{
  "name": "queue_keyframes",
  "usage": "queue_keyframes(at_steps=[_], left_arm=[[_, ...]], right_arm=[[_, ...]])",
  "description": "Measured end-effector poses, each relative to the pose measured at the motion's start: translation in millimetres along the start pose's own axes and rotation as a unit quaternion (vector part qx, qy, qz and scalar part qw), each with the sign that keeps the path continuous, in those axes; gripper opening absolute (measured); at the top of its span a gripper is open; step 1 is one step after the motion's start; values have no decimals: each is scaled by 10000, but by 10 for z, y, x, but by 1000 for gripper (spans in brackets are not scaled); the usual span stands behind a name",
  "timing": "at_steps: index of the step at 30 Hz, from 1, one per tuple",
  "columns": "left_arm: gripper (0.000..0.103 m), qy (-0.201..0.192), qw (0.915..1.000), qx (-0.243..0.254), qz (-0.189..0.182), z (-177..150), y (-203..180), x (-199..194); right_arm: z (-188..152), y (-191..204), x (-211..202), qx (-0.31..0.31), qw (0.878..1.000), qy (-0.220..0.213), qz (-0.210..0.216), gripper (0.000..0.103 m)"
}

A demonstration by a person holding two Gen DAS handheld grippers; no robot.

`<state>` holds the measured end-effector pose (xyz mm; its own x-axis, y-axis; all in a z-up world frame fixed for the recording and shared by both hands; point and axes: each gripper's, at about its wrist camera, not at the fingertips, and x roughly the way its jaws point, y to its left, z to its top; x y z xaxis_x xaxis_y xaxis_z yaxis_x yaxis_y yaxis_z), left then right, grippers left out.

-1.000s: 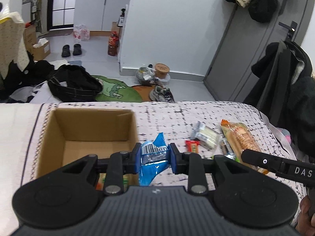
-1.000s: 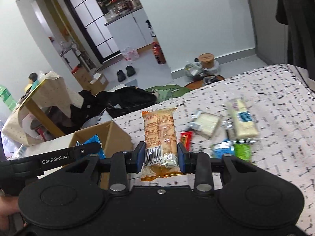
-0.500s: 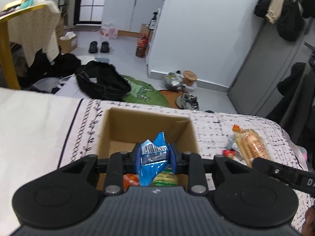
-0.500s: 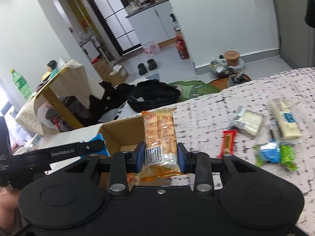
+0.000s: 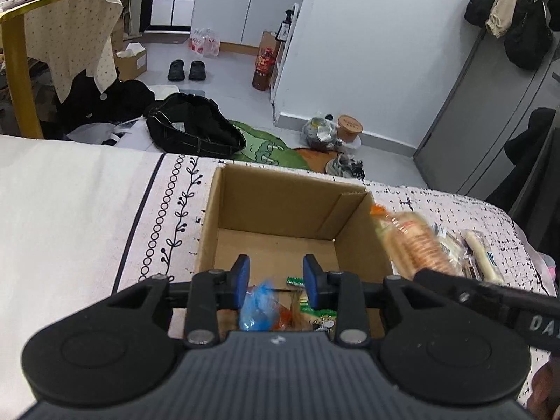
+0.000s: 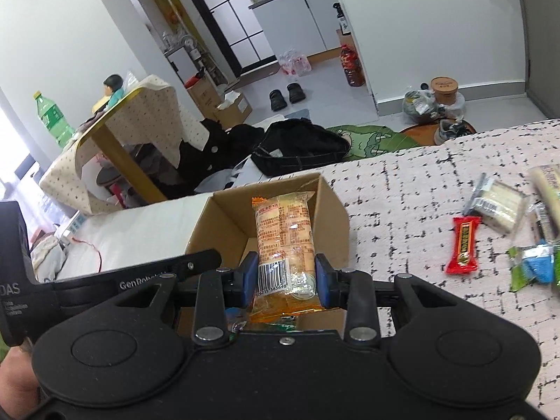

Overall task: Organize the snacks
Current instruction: 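Carry both snacks over the box and open both tools to drop them, then move both tools back toward the remaining snacks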

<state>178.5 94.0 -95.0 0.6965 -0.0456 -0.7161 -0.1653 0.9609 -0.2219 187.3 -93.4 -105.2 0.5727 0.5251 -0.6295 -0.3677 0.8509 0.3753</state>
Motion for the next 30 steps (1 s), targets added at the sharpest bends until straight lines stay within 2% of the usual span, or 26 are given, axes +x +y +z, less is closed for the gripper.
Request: queue_keyframes(at_steps=[3, 6, 9, 12, 17, 21, 23, 30], left_arm=[[35, -19, 10000, -44, 58, 12, 11, -22], [43, -64, 9999, -73, 106, 25, 29, -77], [50, -97, 9998, -89, 145, 22, 46, -122], [57, -72, 9998, -134, 150, 8, 61, -150], [72, 48, 9998, -149, 99, -26, 5, -149], [78, 100, 9999, -88, 46, -44, -68, -140], [83, 128, 9999, -33, -19, -57, -122, -136], [99, 143, 9990, 324, -272, -124, -392, -137]], right_arm=[[-36, 36, 46, 7, 10000, 50, 30, 33], [-66, 79, 84, -16, 9998, 130, 154, 35], [-90, 95, 85, -56, 9996, 214, 149, 47], [-91, 68, 15, -22, 9997, 150, 170, 51], [-83, -117, -117, 111, 9999, 92, 7, 54], [-108, -304, -255, 187, 9996, 53, -183, 60], [-122, -385, -315, 218, 9994, 52, -253, 62], [-171, -576, -541, 254, 9988, -68, -413, 79]])
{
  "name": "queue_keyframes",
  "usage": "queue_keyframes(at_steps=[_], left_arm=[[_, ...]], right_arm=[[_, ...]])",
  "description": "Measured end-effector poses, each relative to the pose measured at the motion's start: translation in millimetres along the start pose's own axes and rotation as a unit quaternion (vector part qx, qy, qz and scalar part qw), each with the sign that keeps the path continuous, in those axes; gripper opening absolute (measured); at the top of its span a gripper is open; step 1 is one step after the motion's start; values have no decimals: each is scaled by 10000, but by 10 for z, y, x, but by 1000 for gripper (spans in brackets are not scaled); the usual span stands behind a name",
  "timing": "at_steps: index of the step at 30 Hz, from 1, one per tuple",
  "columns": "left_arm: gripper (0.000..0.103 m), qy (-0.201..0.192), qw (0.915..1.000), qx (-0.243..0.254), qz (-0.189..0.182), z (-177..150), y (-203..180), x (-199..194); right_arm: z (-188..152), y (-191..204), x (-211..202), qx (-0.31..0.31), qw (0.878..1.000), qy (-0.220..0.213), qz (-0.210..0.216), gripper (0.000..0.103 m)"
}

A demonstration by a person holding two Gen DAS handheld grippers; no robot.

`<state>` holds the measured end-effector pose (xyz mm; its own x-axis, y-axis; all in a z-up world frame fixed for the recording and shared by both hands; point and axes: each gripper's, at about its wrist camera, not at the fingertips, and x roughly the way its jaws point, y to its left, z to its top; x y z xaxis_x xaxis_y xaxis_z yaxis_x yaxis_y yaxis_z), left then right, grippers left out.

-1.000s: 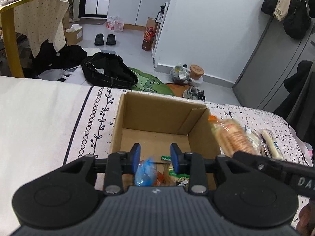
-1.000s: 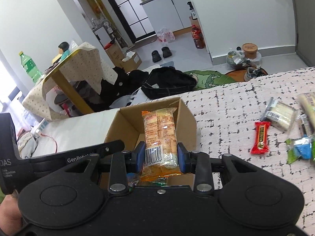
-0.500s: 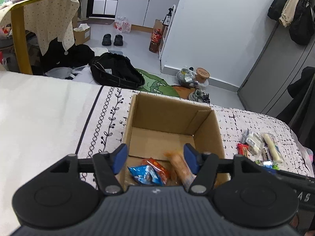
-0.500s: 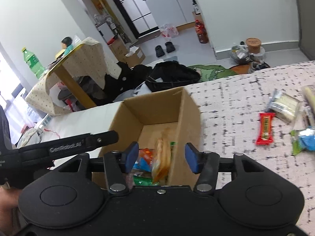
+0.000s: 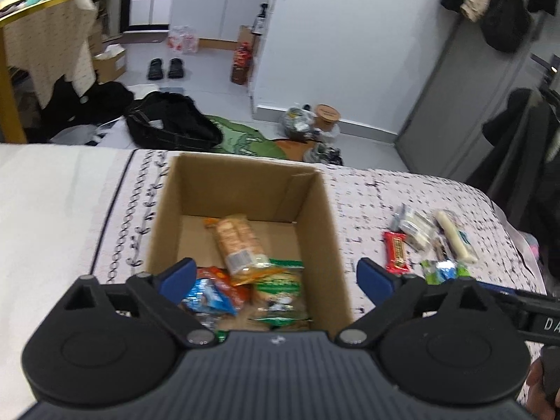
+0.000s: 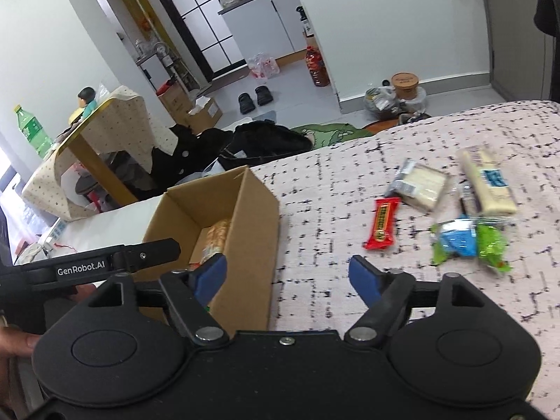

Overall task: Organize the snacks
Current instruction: 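Move both tools back toward the remaining snacks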

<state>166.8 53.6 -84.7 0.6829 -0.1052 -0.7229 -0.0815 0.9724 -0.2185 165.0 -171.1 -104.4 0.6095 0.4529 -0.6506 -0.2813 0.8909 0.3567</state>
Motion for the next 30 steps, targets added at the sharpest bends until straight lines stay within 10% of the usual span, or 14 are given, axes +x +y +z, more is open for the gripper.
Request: queue_keyframes(at_steps=[30], left_arm=[[103, 115, 9963, 746, -403, 29, -782, 269]], right_arm=[[-70, -812, -364, 452, 9951, -268, -842, 89]])
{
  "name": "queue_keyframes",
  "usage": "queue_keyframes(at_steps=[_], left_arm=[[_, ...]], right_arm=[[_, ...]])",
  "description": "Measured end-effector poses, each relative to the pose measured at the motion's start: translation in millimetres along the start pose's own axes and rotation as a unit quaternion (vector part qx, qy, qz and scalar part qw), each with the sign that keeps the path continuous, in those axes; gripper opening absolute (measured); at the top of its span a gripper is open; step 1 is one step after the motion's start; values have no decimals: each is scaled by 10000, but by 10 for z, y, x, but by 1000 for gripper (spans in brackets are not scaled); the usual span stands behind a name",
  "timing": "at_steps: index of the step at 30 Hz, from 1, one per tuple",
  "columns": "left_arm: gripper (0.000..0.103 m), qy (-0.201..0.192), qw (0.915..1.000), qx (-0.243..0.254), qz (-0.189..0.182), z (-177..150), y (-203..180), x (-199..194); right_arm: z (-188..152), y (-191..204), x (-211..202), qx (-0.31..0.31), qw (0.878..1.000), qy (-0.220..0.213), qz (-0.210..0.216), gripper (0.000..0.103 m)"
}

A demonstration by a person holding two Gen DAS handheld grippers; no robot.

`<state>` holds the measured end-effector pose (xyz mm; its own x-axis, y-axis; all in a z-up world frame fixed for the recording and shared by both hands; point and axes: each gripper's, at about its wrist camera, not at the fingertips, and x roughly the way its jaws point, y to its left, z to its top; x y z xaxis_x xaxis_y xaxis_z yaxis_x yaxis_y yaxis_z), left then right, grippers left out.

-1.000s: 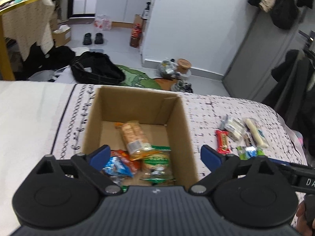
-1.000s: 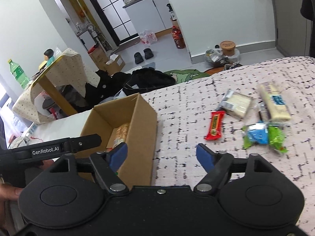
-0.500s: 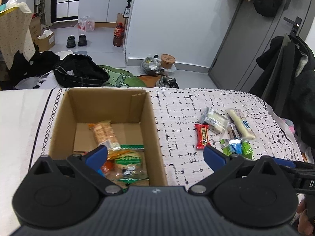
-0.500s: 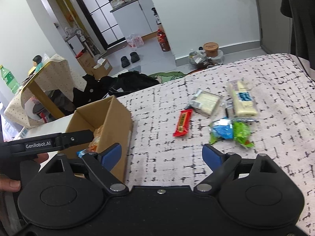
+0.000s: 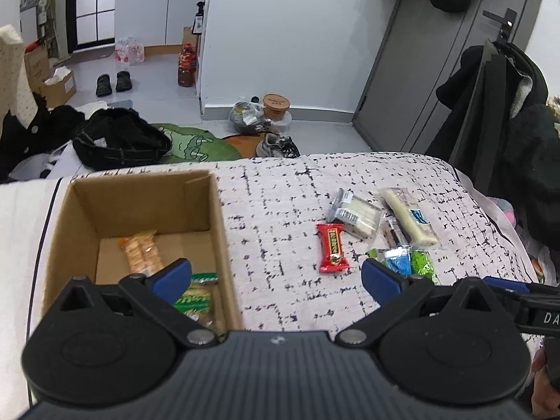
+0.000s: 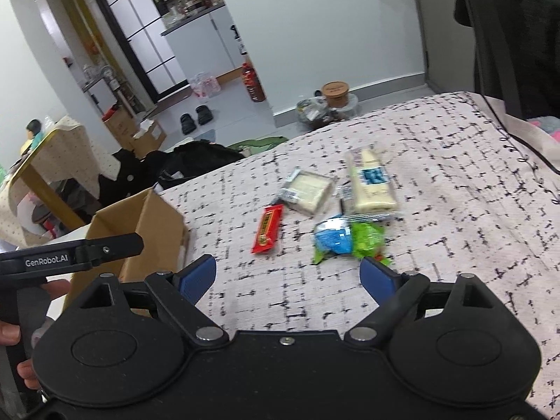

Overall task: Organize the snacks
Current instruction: 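Move both tools back toward the remaining snacks, then close the left tool on the red candy bar while the right tool grasps the green packet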

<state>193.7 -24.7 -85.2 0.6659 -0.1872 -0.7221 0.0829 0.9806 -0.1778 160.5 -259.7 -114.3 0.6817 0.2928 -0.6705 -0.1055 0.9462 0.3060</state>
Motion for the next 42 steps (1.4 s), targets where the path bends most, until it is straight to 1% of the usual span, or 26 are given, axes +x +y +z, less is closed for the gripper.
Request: queue_keyframes(at_steps=[5, 7, 11, 14, 17, 19, 21, 22, 23, 24, 25, 27, 28, 29, 34, 38, 42], left_arm=[[102, 43, 9999, 114, -51, 61, -148, 114], [102, 57, 9999, 138, -47, 75, -204, 162], [101, 77, 9998, 184, -49, 92, -309, 264], [100, 75, 9997, 209, -89, 100, -384, 348], [98, 129, 9996, 228, -116, 108, -454, 481], [94, 190, 9994, 227, -161, 107, -495, 570], [92, 237, 9993, 233, -192, 99, -540, 678], [89, 276, 9992, 223, -197, 92, -563, 743], [85, 321, 9991, 203, -204, 89, -580, 800], [83, 362, 9989, 182, -233, 86, -597, 859], [81, 396, 9988, 163, -258, 84, -613, 915], [76, 445, 9985, 152, -277, 86, -635, 1017], [71, 482, 9984, 142, -277, 89, -647, 1070], [69, 502, 9983, 127, -275, 91, -654, 1112], [62, 624, 9979, 63, -181, 101, -678, 1337], [58, 704, 9974, 87, -104, 120, -692, 1479], [53, 676, 9976, 111, -27, 126, -707, 1577]], right_arm=[[26, -134, 28, 109, 9997, -19, -215, 87], [39, -205, 55, 207, 9995, 6, -248, 83], [51, -304, 93, 300, 9991, 17, -312, 81], [55, -369, 134, 341, 9987, 41, -369, 76], [64, -438, 208, 360, 9982, 129, -458, 68], [71, -494, 254, 434, 9976, 172, -520, 58], [78, -576, 309, 549, 9967, 223, -555, 54], [83, -615, 339, 601, 9962, 255, -578, 49], [88, -654, 374, 641, 9956, 310, -603, 47], [97, -682, 405, 673, 9952, 355, -617, 44], [108, -711, 435, 707, 9948, 387, -622, 42], [131, -739, 485, 716, 9944, 436, -645, 42], [148, -747, 512, 718, 9942, 458, -653, 42], [163, -748, 530, 711, 9943, 461, -645, 42], [230, -767, 694, 741, 9941, 530, -591, 43], [245, -793, 822, 815, 9931, 602, -587, 43], [214, -810, 954, 818, 9920, 830, -493, 43]])
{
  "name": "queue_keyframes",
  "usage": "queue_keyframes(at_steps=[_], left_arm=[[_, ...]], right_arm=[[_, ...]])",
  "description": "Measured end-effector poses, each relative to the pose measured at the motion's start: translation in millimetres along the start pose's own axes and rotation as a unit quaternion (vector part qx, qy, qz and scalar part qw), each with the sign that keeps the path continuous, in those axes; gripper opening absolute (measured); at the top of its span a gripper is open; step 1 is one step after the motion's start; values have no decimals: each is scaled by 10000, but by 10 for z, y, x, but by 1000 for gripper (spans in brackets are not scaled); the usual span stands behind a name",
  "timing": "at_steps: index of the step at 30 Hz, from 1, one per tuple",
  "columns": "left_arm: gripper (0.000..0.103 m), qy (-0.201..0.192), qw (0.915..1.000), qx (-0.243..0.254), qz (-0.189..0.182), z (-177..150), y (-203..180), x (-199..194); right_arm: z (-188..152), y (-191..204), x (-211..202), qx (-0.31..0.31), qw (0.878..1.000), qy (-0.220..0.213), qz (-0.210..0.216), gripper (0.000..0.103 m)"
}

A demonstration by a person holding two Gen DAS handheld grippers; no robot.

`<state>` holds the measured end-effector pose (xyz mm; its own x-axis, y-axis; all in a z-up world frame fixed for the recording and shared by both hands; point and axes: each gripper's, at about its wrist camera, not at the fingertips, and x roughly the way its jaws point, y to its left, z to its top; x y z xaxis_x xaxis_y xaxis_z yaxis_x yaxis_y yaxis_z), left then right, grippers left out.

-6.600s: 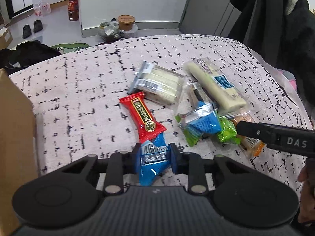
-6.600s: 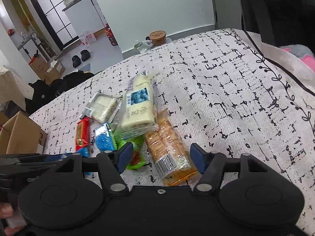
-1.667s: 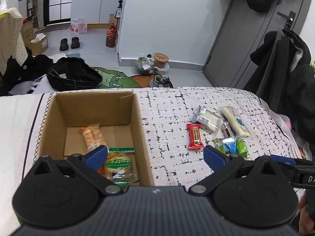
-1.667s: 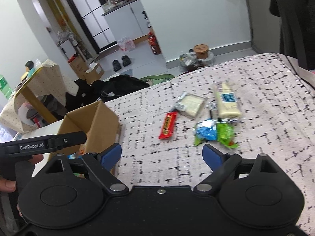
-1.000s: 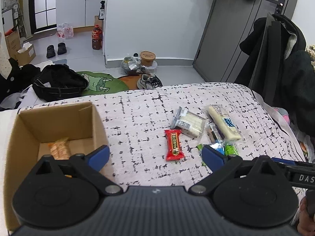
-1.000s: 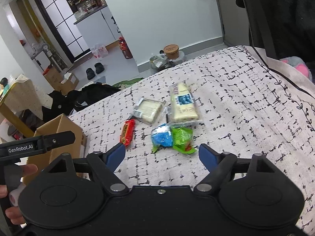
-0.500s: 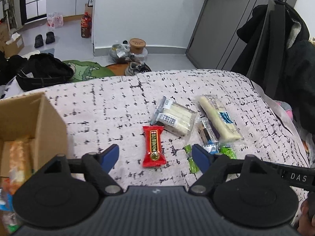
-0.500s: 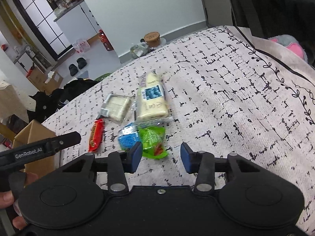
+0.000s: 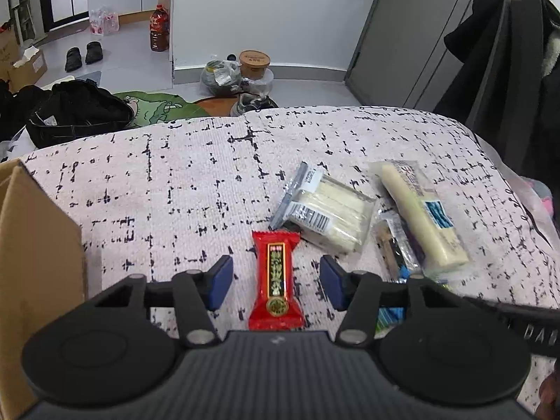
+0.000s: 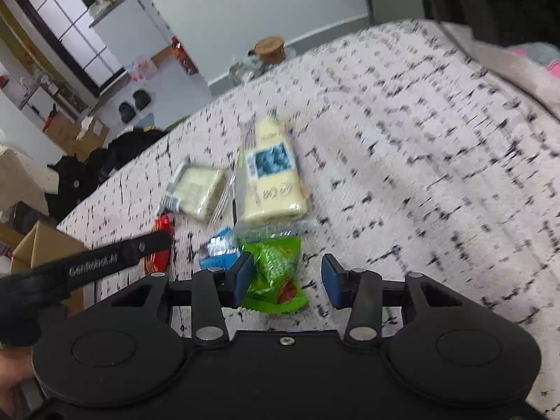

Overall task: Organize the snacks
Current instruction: 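Close the left tool on the red candy bar while the right tool grasps the green packet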

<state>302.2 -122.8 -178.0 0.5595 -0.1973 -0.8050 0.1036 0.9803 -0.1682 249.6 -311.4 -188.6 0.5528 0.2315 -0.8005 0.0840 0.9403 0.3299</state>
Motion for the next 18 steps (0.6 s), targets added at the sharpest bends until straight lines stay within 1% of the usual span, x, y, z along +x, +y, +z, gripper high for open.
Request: queue_keyframes(at_steps=[3, 6, 7, 9, 11, 12, 13, 14, 18], left_arm=[[51, 75, 10000, 3, 32, 11, -11, 88], [50, 140, 9998, -41, 95, 14, 2, 172], [50, 128, 9998, -11, 132, 11, -3, 185], [45, 87, 9997, 29, 218, 2, -15, 199], [33, 60, 9995, 50, 314, -7, -19, 205], [28, 56, 9994, 76, 319, -12, -22, 203], [20, 66, 9994, 113, 333, -18, -22, 196], [19, 69, 9993, 128, 337, -20, -21, 189], [18, 122, 9995, 151, 241, -51, 9, 94]], right_arm=[[-14, 24, 73, -61, 10000, 65, 21, 44], [-10, 78, 118, -258, 9996, 106, -24, 44], [-8, 93, 131, -330, 9993, 141, -51, 43], [-14, 122, 149, -508, 9984, 208, -132, 40], [-6, 130, 149, -613, 9976, 238, -215, 31], [-2, 129, 142, -635, 9974, 249, -232, 30], [-6, 120, 130, -629, 9975, 244, -212, 28], [-9, 97, 115, -610, 9977, 234, -192, 28], [-66, 66, 21, -495, 9985, 195, -154, 27]])
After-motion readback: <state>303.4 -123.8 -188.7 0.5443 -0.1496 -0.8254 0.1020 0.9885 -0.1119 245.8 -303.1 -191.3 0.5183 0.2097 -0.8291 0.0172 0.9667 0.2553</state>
